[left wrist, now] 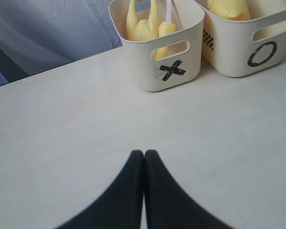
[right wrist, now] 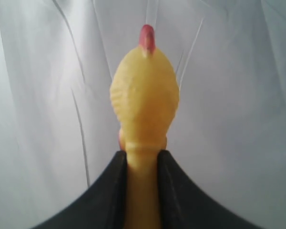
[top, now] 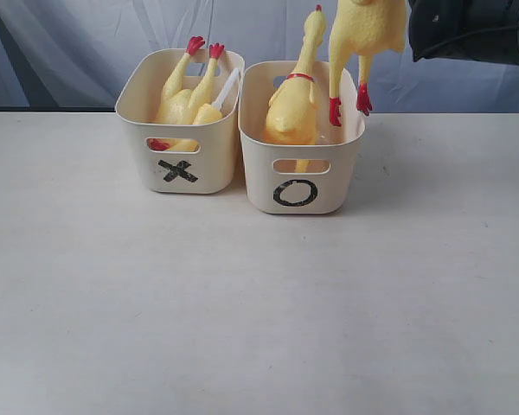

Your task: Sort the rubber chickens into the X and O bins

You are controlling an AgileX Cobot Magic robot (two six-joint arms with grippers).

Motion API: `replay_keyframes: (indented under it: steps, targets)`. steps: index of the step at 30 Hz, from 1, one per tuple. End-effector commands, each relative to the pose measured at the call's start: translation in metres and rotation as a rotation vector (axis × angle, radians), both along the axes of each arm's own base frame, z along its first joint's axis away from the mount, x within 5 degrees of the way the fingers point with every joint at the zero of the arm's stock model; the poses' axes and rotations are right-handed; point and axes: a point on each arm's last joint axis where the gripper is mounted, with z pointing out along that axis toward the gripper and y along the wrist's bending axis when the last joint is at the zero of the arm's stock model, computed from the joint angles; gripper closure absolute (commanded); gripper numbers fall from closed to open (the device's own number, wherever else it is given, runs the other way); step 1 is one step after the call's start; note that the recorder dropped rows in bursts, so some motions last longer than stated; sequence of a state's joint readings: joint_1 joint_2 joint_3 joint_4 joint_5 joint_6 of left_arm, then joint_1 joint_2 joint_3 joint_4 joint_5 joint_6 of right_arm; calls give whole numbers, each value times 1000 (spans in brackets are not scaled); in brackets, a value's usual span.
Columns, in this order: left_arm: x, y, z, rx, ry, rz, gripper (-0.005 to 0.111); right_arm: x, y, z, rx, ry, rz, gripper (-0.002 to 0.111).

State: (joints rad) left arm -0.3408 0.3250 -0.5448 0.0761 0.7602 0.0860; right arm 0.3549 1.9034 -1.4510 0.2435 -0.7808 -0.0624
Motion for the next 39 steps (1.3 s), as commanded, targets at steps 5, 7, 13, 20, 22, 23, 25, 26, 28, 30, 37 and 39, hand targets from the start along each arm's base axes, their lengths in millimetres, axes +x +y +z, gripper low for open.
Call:
replay_keyframes:
  steps: [5, 7, 13, 20, 22, 23, 25, 26, 28, 30, 37, 39]
  targets:
    - [-1, 0, -1, -9, -1, -2, 106, 0, -14, -1, 11, -6, -86, 109]
    - [-1, 0, -1, -9, -1, -2, 106, 0, -23, 2, 74, -2, -121, 109]
    - [-1, 0, -1, -10, -3, -3, 106, 4, -48, 4, 257, 16, -142, 109]
    - [-1, 0, -1, -10, -3, -3, 106, 6, -46, -1, 314, 26, -88, 109]
    - [-1, 0, -1, -10, -3, -3, 106, 7, -46, -2, 318, 22, -91, 109]
    - [-1, 0, -1, -10, -3, -3, 106, 7, -46, -1, 322, 15, -95, 109]
    - [-1, 0, -1, -10, -3, -3, 106, 6, -46, 0, 289, 9, -108, 109]
    - [-1, 0, -1, -10, -3, -3, 106, 5, -46, 3, 246, 0, -122, 109]
    - [-1, 0, -1, -10, -3, -3, 106, 2, -47, 8, 168, -15, -153, 109]
    - [-1, 0, -1, -10, -3, -3, 106, -1, -49, 15, 135, -31, -170, 109]
    - [-1, 0, -1, -10, -3, -3, 106, -7, -50, 26, 153, -55, -167, 109]
    - [-1, 0, -1, -10, -3, -3, 106, -8, -51, 27, 182, -53, -153, 109]
